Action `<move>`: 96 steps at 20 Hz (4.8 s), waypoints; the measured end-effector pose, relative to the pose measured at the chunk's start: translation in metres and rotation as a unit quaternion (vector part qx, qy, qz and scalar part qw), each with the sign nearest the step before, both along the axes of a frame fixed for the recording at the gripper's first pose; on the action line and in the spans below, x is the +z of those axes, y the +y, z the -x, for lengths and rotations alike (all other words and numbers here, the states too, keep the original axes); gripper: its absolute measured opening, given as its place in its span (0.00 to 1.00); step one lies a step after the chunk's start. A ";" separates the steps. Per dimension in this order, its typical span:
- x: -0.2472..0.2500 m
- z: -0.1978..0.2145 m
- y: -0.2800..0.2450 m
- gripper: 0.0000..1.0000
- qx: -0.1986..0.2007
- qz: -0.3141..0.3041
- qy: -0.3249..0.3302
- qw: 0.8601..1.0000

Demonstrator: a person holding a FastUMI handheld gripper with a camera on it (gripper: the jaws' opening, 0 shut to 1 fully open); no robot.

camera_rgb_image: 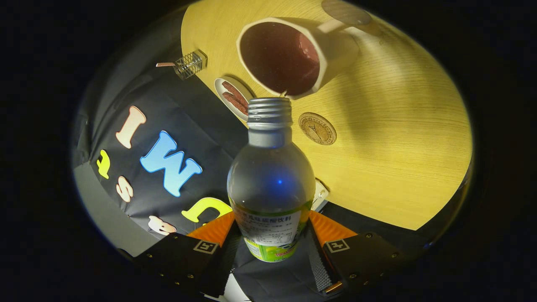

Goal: Take the bottle from table, then pour the juice into the cup, finally place the bottle on the coaster

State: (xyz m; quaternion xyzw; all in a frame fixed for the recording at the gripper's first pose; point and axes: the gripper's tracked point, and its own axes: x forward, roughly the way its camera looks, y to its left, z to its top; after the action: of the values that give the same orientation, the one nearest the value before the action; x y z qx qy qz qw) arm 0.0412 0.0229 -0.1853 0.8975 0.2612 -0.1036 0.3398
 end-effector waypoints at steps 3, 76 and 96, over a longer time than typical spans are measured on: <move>-0.002 -0.002 0.001 0.77 0.001 0.002 0.001 1.000; -0.130 -0.097 0.001 0.78 0.296 0.803 -0.074 0.512; -0.097 -0.077 0.020 0.98 0.302 0.824 -0.140 0.458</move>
State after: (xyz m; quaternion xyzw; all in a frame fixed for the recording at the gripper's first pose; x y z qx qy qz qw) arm 0.1178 0.0431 -0.2820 0.0666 0.2579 -0.0347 0.9633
